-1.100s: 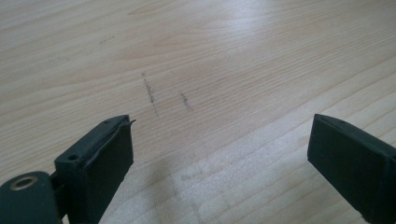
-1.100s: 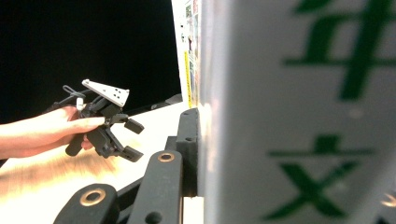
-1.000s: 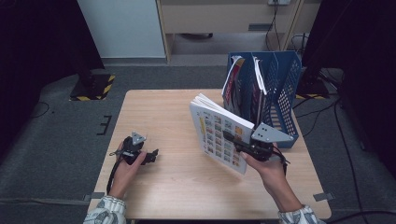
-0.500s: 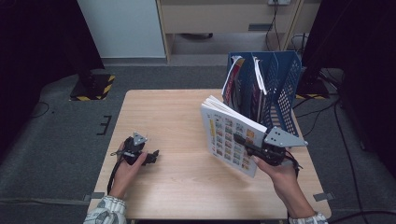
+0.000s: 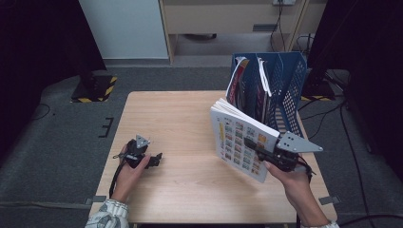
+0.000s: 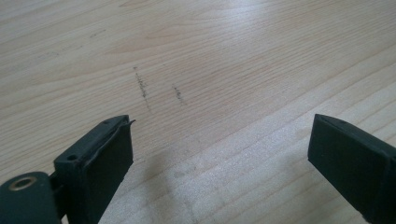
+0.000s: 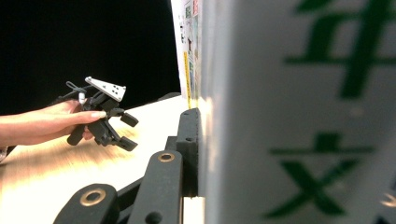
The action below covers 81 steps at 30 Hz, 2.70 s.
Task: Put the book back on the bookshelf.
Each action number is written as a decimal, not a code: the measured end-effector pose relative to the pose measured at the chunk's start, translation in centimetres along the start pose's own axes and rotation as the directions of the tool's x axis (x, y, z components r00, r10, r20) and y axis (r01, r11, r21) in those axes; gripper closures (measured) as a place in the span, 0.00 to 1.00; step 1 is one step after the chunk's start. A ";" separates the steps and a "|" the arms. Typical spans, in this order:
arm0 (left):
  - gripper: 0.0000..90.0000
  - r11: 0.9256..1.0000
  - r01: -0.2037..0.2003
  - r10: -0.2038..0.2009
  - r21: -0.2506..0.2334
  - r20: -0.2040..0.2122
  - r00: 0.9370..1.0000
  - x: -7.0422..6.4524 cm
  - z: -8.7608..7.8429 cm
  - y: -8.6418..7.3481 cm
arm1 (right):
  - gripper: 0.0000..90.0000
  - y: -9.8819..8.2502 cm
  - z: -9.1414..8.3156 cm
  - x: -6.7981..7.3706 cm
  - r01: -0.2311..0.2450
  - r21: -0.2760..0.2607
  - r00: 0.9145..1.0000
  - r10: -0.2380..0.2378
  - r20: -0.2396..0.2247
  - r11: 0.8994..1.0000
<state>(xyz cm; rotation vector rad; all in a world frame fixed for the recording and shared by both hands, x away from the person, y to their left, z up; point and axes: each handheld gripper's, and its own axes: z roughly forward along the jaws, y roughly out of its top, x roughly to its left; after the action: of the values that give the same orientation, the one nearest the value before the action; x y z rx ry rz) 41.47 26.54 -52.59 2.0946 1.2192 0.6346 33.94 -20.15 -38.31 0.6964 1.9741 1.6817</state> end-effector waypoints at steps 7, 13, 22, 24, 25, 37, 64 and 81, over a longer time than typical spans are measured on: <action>0.07 1.000 -0.005 0.005 0.005 -0.001 1.000 -0.1 0.1 0.0 | 0.82 0.0 -1.3 -0.3 -0.004 -0.003 1.000 0.004 0.017 1.000; 0.07 1.000 -0.007 0.007 -0.022 0.004 1.000 -0.1 -0.1 0.1 | 0.82 0.0 -1.9 -0.7 -0.010 -0.010 0.999 0.011 0.037 1.000; 0.07 1.000 -0.012 0.012 -0.010 0.002 1.000 -0.1 0.0 0.0 | 0.82 0.1 -3.2 -1.2 -0.016 -0.018 0.998 0.018 0.066 1.000; 0.07 1.000 -0.014 0.014 -0.010 0.003 1.000 -0.1 0.0 0.1 | 0.82 0.1 -3.5 -1.4 -0.012 -0.016 0.997 0.013 0.072 1.000; 0.07 1.000 -0.015 0.015 -0.009 0.002 1.000 -0.1 0.0 0.1 | 0.82 0.1 -3.6 -1.4 -0.015 -0.015 0.997 0.016 0.075 1.000; 0.07 1.000 -0.017 0.017 -0.015 -0.002 1.000 -0.1 -0.2 0.1 | 0.82 0.2 -5.3 -2.3 -0.023 -0.022 0.992 0.026 0.125 0.999; 0.07 1.000 -0.013 0.013 -0.012 -0.002 1.000 -0.2 0.0 -0.2 | 0.82 2.2 -9.2 -3.2 -0.019 -0.045 0.975 0.028 0.222 0.999; 0.07 1.000 -0.012 0.012 -0.015 -0.002 1.000 -0.1 0.0 -0.2 | 0.82 4.0 -10.2 -5.1 -0.021 -0.047 0.957 0.034 0.288 0.999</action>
<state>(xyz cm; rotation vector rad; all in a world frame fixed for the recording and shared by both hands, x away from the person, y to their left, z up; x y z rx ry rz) 41.32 26.51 -52.74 2.0914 1.2000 0.6489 31.72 -30.67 -32.76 0.9016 1.7255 1.5341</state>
